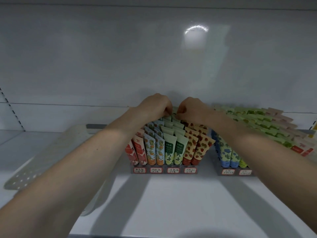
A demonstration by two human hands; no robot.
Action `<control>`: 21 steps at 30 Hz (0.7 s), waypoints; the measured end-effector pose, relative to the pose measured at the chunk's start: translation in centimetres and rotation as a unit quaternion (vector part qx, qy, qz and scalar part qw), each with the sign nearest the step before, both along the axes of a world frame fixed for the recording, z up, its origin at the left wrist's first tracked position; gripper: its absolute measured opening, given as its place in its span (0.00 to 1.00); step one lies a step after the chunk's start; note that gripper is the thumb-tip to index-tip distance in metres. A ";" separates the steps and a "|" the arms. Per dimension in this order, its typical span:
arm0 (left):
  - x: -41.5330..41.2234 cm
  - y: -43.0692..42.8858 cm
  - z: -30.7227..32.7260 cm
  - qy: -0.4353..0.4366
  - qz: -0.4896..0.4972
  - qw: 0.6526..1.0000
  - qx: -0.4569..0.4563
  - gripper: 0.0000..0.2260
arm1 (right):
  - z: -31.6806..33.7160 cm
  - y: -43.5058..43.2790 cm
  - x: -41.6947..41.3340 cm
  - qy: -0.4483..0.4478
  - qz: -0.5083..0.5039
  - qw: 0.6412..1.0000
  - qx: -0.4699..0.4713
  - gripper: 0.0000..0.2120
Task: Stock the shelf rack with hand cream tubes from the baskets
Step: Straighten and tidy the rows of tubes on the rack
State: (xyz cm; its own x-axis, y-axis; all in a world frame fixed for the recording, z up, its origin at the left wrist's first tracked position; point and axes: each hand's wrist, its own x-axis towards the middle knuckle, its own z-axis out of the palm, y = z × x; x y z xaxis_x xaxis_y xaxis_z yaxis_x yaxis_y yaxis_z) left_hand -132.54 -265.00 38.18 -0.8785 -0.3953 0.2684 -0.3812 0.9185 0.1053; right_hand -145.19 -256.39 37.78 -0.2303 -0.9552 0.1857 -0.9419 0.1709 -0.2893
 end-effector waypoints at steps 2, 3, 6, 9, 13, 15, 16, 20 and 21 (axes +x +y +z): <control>-0.1 -0.1 -0.1 -0.001 0.000 1.000 -0.002 0.10 | -0.1 0.0 -0.1 0.001 0.004 1.000 -0.001 0.12; -0.1 -0.2 -0.1 -0.001 0.001 1.000 -0.002 0.10 | -0.1 0.0 -0.1 0.003 0.007 1.000 -0.002 0.10; -0.2 -0.2 -0.3 0.006 0.002 1.000 -0.003 0.10 | -0.1 -0.1 -0.2 0.013 0.012 1.000 -0.003 0.10; -0.3 -0.3 -0.3 0.008 0.002 1.000 -0.008 0.10 | -0.2 -0.1 -0.2 0.025 0.011 1.000 0.005 0.11; -0.3 -0.3 -0.3 0.010 0.004 1.000 -0.003 0.10 | -0.3 -0.2 -0.3 0.026 0.007 1.000 0.003 0.10; -0.3 -0.3 -0.2 0.018 0.004 1.000 0.003 0.10 | -0.3 -0.2 -0.3 0.030 0.008 0.999 0.009 0.10; -0.2 -0.3 -0.1 0.028 0.005 1.000 0.005 0.10 | -0.2 -0.1 -0.3 0.030 0.010 0.999 0.012 0.09; 0.3 -1.1 1.2 0.085 0.031 0.996 0.008 0.10 | 1.0 0.2 -1.1 -0.002 0.008 0.999 -0.033 0.10; 0.3 -1.4 1.5 0.090 0.038 0.995 0.008 0.10 | 1.5 0.2 -1.5 -0.010 -0.003 0.998 -0.057 0.09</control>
State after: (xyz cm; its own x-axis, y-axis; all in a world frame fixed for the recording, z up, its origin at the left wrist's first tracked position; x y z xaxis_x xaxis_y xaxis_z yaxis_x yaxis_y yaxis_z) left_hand -132.26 -266.39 39.67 -0.7842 -0.4637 0.4123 -0.4223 0.8857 0.1929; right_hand -146.72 -256.21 39.31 -0.2401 -0.9272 0.2875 -0.9347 0.1409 -0.3263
